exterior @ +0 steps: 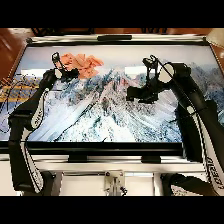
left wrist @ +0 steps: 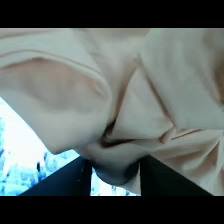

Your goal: Fold the shirts.

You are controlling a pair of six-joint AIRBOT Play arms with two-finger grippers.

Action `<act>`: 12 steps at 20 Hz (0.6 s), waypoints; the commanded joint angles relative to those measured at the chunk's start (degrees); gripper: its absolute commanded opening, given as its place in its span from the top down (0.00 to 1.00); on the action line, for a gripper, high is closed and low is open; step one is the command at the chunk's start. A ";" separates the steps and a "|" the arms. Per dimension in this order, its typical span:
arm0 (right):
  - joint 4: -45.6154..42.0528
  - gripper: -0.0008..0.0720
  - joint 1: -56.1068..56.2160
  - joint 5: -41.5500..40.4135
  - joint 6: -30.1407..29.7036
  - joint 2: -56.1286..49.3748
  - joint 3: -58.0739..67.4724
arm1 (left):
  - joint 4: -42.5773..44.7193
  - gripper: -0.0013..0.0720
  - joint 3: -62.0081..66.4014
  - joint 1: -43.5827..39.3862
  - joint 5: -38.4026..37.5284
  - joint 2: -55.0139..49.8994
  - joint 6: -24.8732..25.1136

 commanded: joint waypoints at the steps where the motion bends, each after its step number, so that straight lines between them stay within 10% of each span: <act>1: -1.49 0.06 1.86 0.28 -0.22 -0.04 -0.22 | -5.86 0.82 -0.02 0.72 -0.33 -0.57 -1.03; 8: -7.28 0.06 3.87 3.45 -2.71 0.59 0.46 | -6.86 0.94 0.09 -0.22 -0.15 11.80 10.27; 12: -25.75 0.06 3.87 15.58 -4.42 5.46 8.13 | -5.92 0.94 0.04 -2.97 -6.99 30.75 21.53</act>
